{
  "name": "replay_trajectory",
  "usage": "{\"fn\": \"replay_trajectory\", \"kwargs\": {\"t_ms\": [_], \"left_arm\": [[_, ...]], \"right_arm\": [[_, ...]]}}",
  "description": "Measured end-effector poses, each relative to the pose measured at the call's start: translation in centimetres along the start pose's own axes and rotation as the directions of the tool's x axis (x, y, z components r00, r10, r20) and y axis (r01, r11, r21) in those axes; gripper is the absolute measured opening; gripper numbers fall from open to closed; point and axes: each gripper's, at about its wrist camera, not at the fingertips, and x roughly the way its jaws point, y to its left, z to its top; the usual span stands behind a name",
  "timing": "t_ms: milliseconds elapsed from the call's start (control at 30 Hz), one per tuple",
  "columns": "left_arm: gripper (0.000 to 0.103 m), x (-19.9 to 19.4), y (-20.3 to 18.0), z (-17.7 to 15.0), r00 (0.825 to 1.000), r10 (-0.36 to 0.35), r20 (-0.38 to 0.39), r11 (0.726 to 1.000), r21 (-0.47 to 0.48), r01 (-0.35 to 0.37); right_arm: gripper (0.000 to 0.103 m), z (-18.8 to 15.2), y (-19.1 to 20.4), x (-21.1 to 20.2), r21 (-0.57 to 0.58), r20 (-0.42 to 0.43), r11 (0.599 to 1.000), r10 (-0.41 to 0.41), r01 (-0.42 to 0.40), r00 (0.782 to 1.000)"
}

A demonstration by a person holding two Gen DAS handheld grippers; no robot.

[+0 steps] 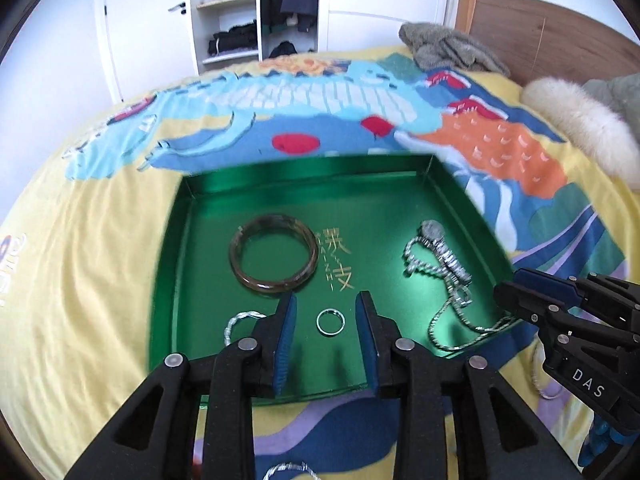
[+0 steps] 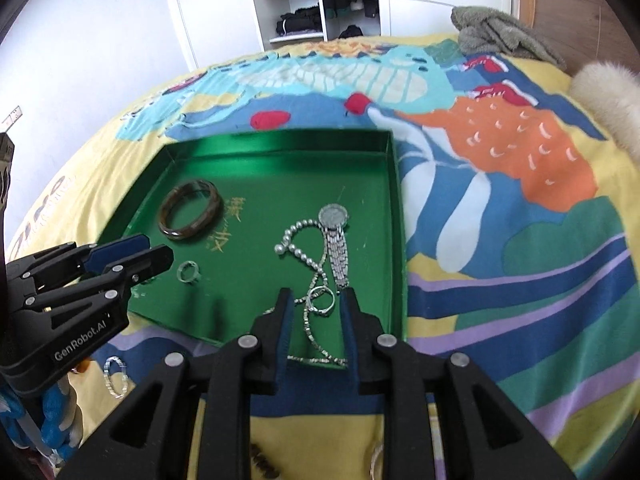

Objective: Organize jewelry
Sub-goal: 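Carry the silver ring into the green tray with the left tool while the right tool carries another ring there, then withdraw both open tools from the tray toward the remaining jewelry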

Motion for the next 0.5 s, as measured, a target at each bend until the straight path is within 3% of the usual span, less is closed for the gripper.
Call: {"fn": "replay_trajectory", "kwargs": {"t_ms": [233,333,500], "left_arm": [[0.043,-9.5,-0.4,0.3,0.991,0.041,0.130,0.999,-0.014,-0.039],[0.048,-13.9,-0.3,-0.1,0.981,0.063,0.182,0.998,-0.030,-0.059],[0.049,-20.3,-0.5,-1.7,0.962,0.105,0.253,0.994,-0.045,-0.097]], "right_arm": [[0.029,0.7,1.1,-9.2,0.011,0.136,1.000,-0.011,0.010,0.991],[0.032,0.4,1.8,-13.6,0.013,0.203,1.000,-0.019,0.017,0.979],[0.034,-1.3,3.1,-19.9,0.014,0.279,1.000,-0.026,0.023,0.960]]}}
